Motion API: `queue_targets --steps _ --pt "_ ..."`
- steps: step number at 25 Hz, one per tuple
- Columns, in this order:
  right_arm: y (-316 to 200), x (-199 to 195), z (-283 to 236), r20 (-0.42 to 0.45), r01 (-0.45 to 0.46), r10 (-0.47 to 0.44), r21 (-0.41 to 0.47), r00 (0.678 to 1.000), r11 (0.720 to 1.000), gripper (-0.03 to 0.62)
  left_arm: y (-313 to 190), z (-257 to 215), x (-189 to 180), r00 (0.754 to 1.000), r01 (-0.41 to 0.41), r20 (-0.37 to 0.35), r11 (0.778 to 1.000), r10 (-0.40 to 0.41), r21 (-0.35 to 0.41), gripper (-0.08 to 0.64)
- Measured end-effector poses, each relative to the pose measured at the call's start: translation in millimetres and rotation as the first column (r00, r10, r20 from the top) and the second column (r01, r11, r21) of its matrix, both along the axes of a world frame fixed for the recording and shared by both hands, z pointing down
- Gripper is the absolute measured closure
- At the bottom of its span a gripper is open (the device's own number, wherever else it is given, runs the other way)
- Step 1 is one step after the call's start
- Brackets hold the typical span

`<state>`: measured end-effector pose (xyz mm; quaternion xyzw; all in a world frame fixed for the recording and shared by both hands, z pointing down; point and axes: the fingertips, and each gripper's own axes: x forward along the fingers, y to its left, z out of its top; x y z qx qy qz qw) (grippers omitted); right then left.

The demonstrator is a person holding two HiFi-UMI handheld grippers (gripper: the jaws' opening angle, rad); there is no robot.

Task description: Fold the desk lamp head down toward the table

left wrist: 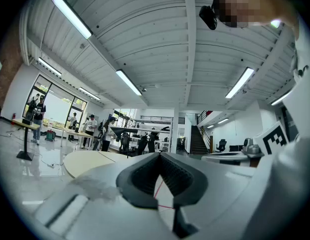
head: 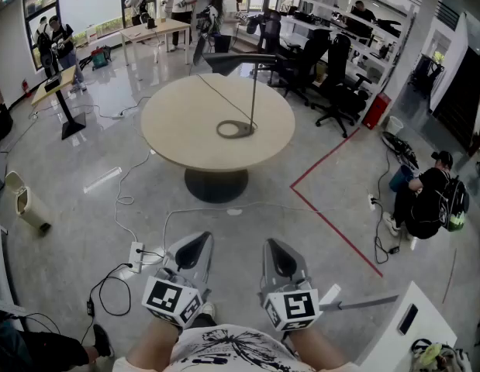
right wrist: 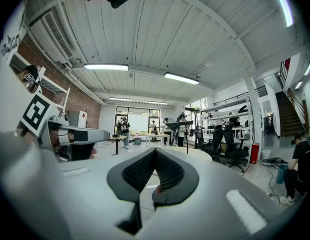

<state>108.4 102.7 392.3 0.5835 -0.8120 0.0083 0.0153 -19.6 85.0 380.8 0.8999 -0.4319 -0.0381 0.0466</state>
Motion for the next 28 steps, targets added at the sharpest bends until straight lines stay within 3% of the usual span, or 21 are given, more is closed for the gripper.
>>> queue_targets --steps 21,28 --pt "-18.4 -2.1 17.1 0.007 -0.05 0.05 -0.048 0.999 0.998 0.584 -21.4 12.3 -12.7 1.0 -0.009 -0.012 0.999 0.009 -0.031 0.554" --pt "-51.2 -19.6 26.3 -0.002 -0.064 0.064 -0.068 0.998 0.996 0.584 -53.1 17.0 -40.2 1.0 -0.006 -0.026 0.999 0.005 -0.04 0.554"
